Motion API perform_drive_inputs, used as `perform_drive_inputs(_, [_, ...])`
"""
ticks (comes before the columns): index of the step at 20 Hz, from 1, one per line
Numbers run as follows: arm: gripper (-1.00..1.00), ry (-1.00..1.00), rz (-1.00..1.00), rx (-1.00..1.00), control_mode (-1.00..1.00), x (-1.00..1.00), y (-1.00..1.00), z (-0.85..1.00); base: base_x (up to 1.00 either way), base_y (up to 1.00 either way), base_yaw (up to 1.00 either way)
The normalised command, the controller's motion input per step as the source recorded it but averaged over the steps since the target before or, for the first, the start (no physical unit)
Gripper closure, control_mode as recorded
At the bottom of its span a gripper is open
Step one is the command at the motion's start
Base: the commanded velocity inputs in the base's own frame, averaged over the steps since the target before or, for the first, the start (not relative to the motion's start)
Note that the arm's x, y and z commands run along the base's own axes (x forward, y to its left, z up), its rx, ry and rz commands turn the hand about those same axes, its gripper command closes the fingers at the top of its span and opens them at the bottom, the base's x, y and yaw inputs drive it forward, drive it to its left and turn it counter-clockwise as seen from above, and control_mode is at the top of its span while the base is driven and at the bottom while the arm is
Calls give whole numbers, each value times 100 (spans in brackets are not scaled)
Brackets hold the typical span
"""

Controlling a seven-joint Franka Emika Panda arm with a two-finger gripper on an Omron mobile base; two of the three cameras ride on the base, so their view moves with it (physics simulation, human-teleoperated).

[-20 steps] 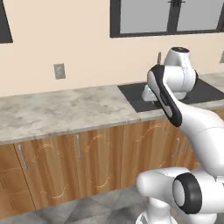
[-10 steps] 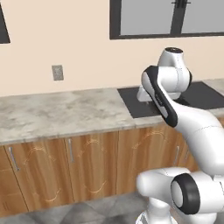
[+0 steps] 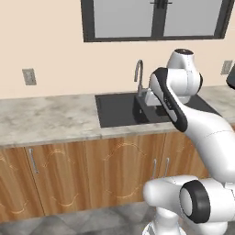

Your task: Navigate to the sink.

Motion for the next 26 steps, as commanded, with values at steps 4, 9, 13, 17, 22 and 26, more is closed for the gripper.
perform_drive_inputs(4, [-100, 0, 0, 0, 100, 0, 0, 0, 3, -2, 2])
perform_drive_inputs(9, [-100, 0, 0, 0, 100, 0, 0, 0, 79, -15, 0])
perform_drive_inputs(13, [-100, 0, 0, 0, 100, 0, 0, 0, 74, -39, 4])
perform_drive_inputs(17, [-100, 0, 0, 0, 100, 0, 0, 0, 32, -53, 4])
perform_drive_inputs(22, [-100, 0, 0, 0, 100, 0, 0, 0, 24, -16, 0])
perform_drive_inputs(26, [-100, 0, 0, 0, 100, 0, 0, 0, 63, -7, 0])
